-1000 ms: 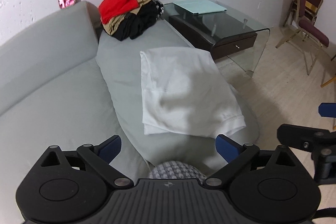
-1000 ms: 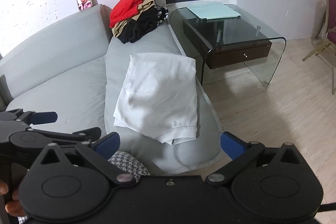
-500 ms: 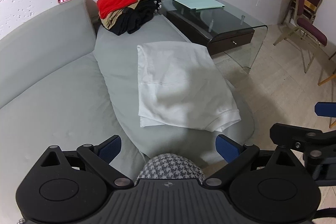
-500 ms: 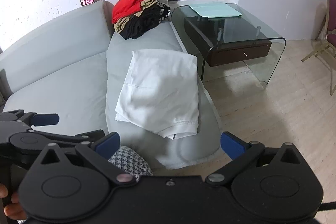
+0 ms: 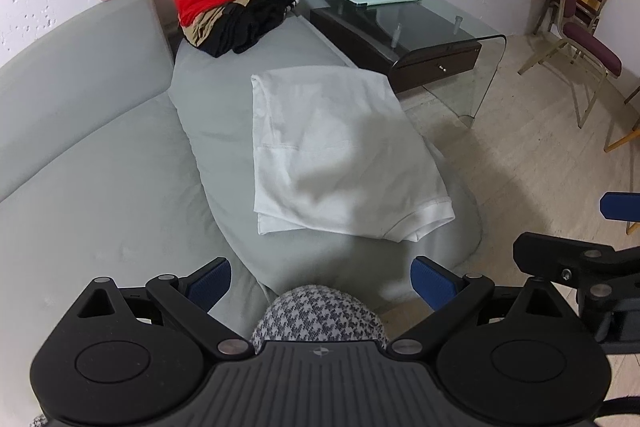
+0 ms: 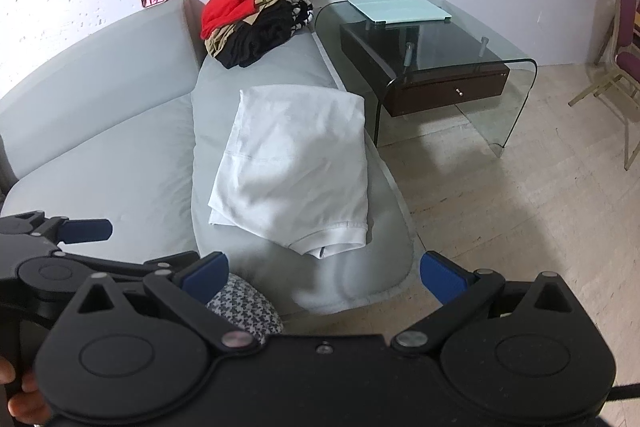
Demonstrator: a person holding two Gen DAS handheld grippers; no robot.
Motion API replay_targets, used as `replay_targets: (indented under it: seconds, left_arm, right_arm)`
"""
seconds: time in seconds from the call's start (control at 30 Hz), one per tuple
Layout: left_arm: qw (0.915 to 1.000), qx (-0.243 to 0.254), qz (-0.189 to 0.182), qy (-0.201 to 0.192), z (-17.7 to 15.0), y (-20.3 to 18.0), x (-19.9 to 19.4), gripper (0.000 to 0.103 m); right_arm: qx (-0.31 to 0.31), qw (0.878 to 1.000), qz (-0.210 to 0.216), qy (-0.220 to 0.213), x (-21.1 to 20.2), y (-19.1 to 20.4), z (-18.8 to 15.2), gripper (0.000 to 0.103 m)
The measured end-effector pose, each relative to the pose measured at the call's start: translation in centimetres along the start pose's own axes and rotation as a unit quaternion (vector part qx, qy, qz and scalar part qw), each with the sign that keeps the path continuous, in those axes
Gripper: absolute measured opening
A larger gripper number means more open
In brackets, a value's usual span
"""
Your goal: Fold clothes
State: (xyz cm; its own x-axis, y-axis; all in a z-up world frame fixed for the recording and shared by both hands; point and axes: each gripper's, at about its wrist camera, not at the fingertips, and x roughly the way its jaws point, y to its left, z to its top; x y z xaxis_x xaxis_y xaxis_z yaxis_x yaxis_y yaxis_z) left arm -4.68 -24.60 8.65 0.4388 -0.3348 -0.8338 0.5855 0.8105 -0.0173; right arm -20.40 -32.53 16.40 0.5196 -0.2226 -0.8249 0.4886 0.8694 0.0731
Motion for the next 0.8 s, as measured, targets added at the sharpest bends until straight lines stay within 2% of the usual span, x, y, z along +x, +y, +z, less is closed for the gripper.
replay_targets:
  seconds: [0.8]
  left_arm:
    - [0.9997,-0.002,0.007,0.025,-0.6,0.3,1.9,0.098]
  right_arm:
    - [-0.007,0.999,0.002,0.042,2.4,-0.2,0.0,0.103]
